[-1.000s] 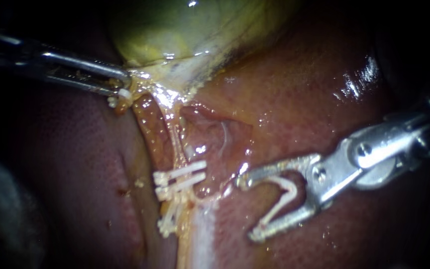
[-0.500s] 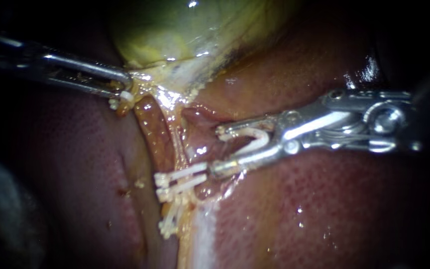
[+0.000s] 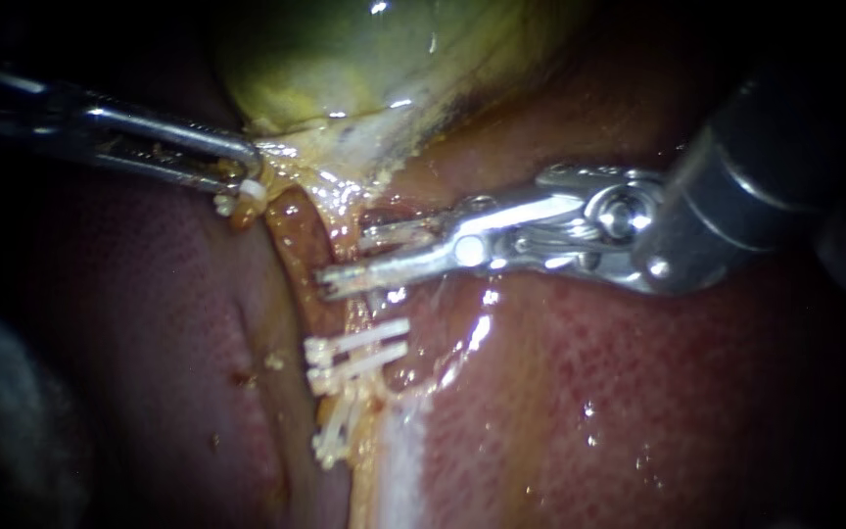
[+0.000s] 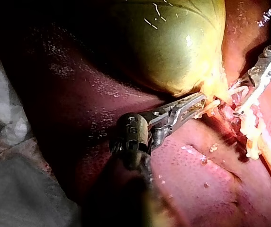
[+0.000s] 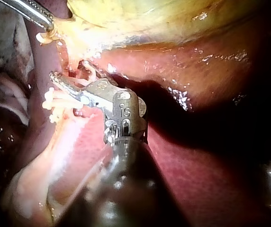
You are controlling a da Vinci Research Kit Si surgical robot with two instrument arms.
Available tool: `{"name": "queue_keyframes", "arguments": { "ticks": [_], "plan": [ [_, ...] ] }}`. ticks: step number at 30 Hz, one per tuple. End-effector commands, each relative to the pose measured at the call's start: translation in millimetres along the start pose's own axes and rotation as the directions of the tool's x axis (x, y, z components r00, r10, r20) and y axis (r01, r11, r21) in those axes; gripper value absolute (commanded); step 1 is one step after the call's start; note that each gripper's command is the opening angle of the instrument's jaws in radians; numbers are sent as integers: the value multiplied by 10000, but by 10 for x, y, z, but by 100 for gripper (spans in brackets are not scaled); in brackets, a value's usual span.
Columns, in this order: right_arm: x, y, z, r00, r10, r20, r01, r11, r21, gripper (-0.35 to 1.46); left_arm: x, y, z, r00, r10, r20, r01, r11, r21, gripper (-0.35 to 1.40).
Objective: Clipping third clip right tube
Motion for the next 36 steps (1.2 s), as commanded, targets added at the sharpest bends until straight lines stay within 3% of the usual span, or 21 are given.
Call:
{"name": "queue_keyframes", "arguments": {
  "ticks": [1, 9, 16, 23, 28, 36],
  "plan": [
    [0, 1, 3, 9997, 220, -146, -219, 9997, 70, 50, 0, 0, 0, 10000, 1, -1, -1, 10000, 5, -35],
    [-4, 3, 16, 9898, 897, -1107, -764, 9900, 1186, 50, 0, 0, 1, 10000, -1, -4, 1, 10000, 9, -35],
    [8, -14, 13, 9786, 1204, -1669, -867, 9767, 1962, 50, 0, 0, 1, 10000, -1, -4, 1, 10000, 8, -35],
    [27, -34, 5, 9751, 1409, -1713, -1001, 9687, 2271, 46, 0, -1, 1, 10000, 2, -2, -2, 10000, 5, -35],
    [35, -38, 1, 9753, 1406, -1701, -994, 9681, 2302, 38, 0, -2, 1, 10000, 3, -1, -3, 10000, 5, -35],
    [33, -35, -6, 9758, 1396, -1684, -985, 9678, 2315, -6, 0, -3, 1, 10000, 7, -3, -7, 10000, 7, -35]
  ]
}}
